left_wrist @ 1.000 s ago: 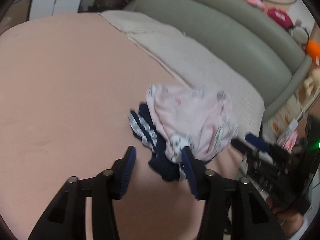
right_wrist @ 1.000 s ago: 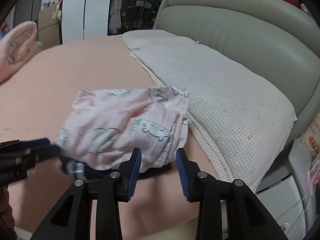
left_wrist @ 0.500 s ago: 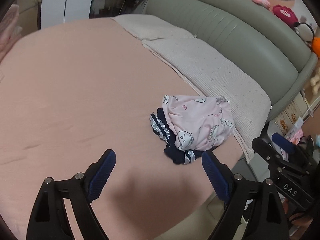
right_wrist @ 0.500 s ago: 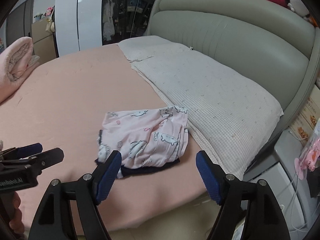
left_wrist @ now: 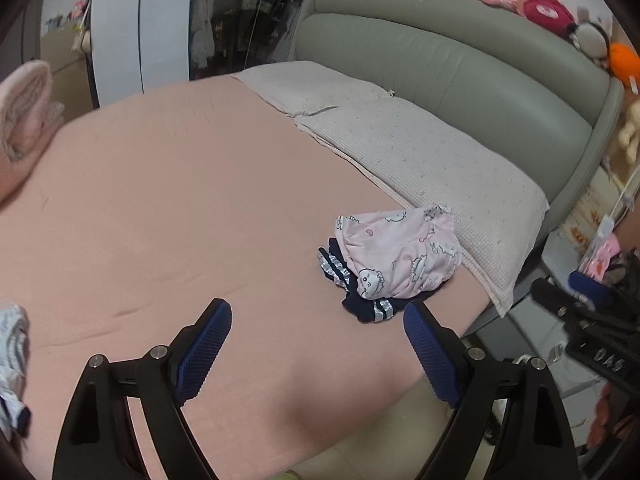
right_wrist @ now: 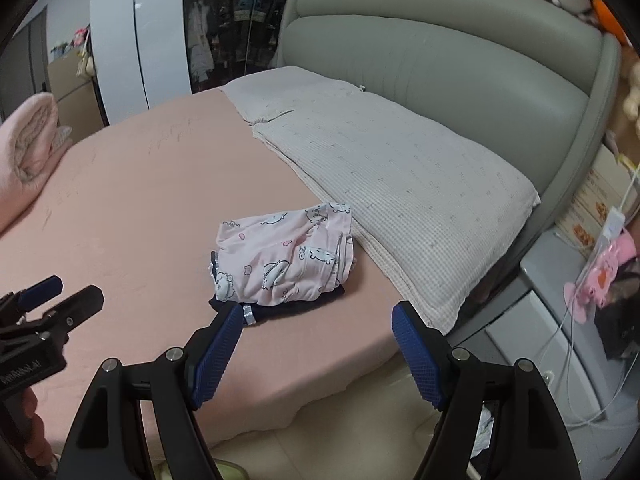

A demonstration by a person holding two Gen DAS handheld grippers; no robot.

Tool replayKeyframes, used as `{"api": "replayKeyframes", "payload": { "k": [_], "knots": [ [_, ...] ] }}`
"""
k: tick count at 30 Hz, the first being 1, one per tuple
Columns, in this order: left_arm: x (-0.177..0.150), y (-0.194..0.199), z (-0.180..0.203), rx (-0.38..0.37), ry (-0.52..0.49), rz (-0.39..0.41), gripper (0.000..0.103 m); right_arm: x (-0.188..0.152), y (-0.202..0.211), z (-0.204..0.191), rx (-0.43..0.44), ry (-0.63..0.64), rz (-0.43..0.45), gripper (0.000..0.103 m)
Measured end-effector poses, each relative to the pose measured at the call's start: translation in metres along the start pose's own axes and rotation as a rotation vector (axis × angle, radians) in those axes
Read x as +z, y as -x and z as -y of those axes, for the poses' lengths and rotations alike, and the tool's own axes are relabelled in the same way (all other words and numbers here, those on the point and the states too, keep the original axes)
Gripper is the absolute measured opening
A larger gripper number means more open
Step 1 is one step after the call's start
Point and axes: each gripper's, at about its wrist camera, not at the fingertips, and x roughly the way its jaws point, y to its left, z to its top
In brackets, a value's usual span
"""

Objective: Fold clothes

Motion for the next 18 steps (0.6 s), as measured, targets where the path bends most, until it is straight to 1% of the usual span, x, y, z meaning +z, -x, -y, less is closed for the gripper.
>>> {"api": "replayKeyframes", "payload": {
  "k": [1,9,13,16,17,18],
  "knots": [
    [0.0,0.002,0.004,0.022,-0.021,-0.001,0.088,0.0,0.004,0.001,0.0,-0.006,0.003,0.077],
    [-0.007,0.018,0.026,0.101,-0.1,0.028,0.088,-0.008,0.038,-0.001,0.002,-0.008,0.01,0.077],
    [-0.008,0.023,0.025,0.069,-0.088,0.017,0.088,-0.013,0.05,-0.006,-0.009,0.015,0.011,0.077],
    [-0.007,0.029,0.025,0.056,-0.08,0.009,0.088,-0.014,0.055,-0.008,0.0,0.021,0.011,0.077],
    [-0.007,0.032,0.025,0.045,-0.075,0.005,0.088,-0.015,0.055,-0.008,0.003,0.02,0.005,0.077],
    [-0.006,0.035,0.025,0.019,-0.068,0.003,0.088,-0.015,0.056,-0.009,0.006,0.019,-0.001,0.077]
  ]
}}
